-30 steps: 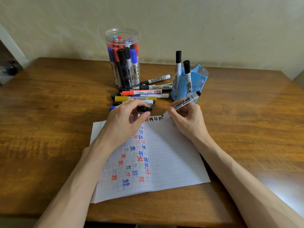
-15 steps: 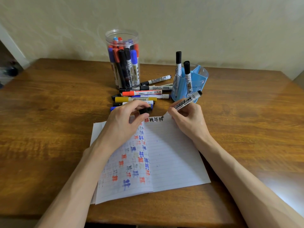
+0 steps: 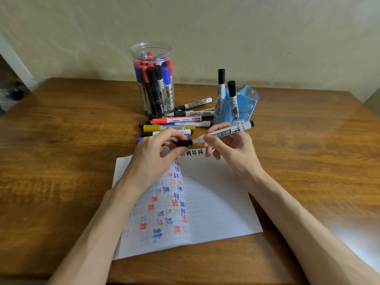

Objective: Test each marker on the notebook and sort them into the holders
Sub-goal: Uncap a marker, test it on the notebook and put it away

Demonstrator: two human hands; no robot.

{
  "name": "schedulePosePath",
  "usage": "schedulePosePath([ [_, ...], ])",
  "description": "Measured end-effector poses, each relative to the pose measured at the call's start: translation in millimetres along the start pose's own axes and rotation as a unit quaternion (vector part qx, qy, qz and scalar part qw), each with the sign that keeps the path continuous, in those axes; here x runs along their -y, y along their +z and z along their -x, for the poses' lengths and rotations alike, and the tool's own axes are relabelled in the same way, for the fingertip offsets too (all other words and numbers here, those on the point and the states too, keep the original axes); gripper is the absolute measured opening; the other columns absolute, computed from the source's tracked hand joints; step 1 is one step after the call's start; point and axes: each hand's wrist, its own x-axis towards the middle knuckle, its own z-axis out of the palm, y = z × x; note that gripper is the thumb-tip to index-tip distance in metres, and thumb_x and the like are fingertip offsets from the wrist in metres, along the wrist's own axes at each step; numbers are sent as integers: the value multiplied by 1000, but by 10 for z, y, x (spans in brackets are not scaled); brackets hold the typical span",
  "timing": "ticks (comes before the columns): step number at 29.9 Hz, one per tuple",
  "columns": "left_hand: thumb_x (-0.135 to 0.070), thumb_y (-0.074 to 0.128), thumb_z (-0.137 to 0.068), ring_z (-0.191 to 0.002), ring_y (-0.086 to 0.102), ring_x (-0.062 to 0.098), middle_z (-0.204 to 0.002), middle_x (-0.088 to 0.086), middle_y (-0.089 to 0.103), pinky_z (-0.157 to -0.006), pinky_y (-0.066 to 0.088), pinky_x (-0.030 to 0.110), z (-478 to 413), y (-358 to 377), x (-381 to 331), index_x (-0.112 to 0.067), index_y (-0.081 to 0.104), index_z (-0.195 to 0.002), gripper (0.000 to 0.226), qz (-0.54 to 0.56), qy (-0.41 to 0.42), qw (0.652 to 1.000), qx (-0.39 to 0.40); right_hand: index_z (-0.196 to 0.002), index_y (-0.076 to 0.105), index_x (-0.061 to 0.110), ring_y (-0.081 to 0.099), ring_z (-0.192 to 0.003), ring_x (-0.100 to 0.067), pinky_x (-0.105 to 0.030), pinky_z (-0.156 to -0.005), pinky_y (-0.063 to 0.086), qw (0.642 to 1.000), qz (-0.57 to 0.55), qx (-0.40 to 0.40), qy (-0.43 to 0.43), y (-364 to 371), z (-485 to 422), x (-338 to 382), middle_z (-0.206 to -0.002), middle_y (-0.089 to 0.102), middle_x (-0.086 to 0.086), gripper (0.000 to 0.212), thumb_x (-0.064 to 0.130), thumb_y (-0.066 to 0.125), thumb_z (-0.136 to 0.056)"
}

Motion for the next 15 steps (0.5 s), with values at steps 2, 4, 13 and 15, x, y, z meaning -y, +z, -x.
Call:
schedulePosePath([
  [2,-18,79,-87,-102,67,-2,-106,-16,72,-85,53,11,3,6,-14,-24,70,-114,29,5,1,1000,0,-106,71,8,69,-67,-18,-31,-58,50,1000,10,17,-2,12,22,-2,-79,75,-4,12,14,76,-97],
  [4,-17,78,-88,-101,66,-4,-106,-17,72,-82,52,9,7,8,-21,-25,70,-114,29,8,0,1000,2,-108,74,9,68,-66,-15,-28,-59,52,999,22,32,13,8,35,2,-79,75,1,20,20,80,-93],
  [13,-18,74,-91,-103,66,-4,-107,-17,70,-82,54,13,0,-39,-7,-24,69,-114,24,1,-12,1000,-12,-109,81,12,73,-74,-23,-29,-64,58,995,18,51,85,-207,-26,53,-95,81,-9,19,24,76,-95],
  [15,-16,75,-90,-94,69,0,-103,-15,71,-79,56,15,1,-47,-16,-24,70,-112,24,1,-18,1000,-11,-106,81,11,69,-69,-19,-28,-60,57,995,74,48,48,-247,-26,22,-90,80,-7,19,24,79,-92],
])
